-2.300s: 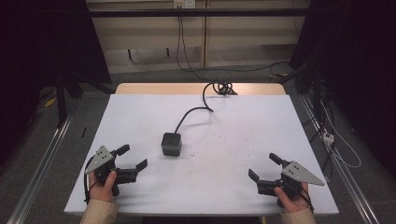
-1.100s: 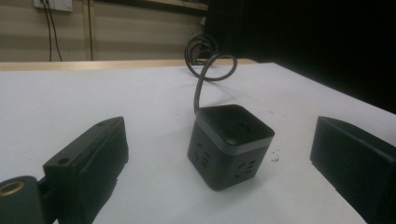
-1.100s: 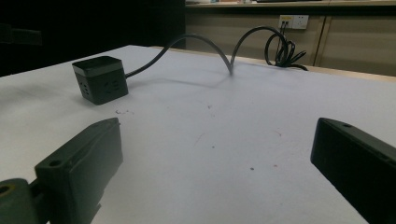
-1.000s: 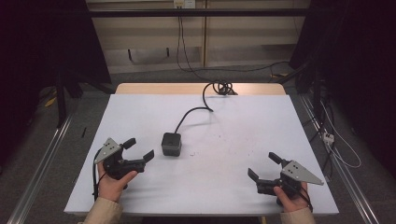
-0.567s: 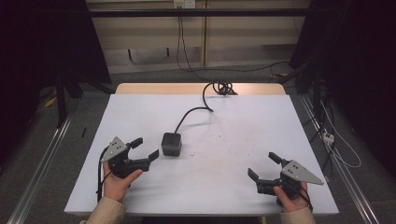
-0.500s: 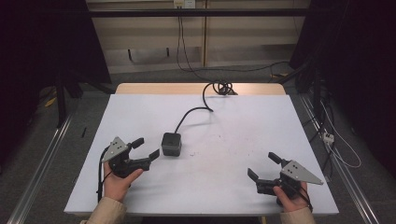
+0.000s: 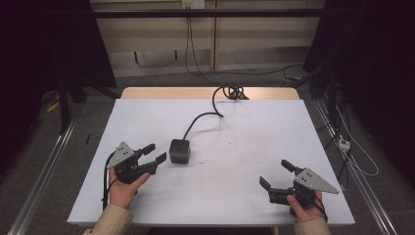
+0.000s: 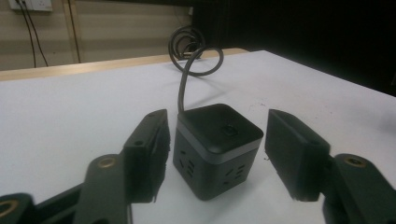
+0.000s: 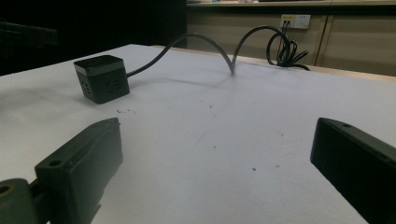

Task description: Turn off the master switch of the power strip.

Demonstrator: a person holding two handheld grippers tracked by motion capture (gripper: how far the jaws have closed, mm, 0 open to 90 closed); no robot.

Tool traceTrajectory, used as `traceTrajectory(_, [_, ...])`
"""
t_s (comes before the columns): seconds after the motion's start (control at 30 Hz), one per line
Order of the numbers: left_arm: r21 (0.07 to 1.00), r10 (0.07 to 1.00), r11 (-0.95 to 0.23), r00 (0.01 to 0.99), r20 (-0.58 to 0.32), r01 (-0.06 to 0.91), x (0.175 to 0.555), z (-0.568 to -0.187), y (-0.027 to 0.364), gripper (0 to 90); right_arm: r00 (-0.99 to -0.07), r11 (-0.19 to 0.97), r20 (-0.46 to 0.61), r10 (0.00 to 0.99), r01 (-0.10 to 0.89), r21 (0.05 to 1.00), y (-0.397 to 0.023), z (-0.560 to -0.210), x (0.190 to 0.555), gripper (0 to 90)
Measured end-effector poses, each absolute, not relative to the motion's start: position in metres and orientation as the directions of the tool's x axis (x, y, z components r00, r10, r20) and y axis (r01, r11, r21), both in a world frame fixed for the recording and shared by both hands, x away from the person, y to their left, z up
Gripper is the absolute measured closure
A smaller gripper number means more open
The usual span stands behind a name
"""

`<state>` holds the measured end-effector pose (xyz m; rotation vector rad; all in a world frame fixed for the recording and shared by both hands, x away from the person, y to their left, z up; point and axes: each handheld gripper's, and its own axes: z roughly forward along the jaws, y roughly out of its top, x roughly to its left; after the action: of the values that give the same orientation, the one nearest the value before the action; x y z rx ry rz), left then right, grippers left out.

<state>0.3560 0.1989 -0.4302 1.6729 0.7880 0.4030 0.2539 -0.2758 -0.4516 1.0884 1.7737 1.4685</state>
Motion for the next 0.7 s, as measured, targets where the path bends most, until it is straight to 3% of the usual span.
traceTrajectory(0.07, [0.954,0.683,-0.088,0.714,-0.151,0.287,0.356,-0.43,0.198,47.1,-0.495,0.058,0.061,0.867,0.221,0.973,-0.276,-0.452,0.254,1.7])
traceTrajectory(0.23, [0.954,0.672,-0.095,0.725,-0.15,0.285,0.358,-0.428,0.196,62.2,-0.494,0.059,0.06,0.867,0.221,0.973,-0.276,-0.452,0.254,1.7])
traceTrajectory(0.7, [0.955,0.665,-0.105,0.734,-0.14,0.278,0.362,-0.426,0.187,64.3,-0.491,0.057,0.057,0.869,0.215,0.975,-0.276,-0.451,0.254,2.0])
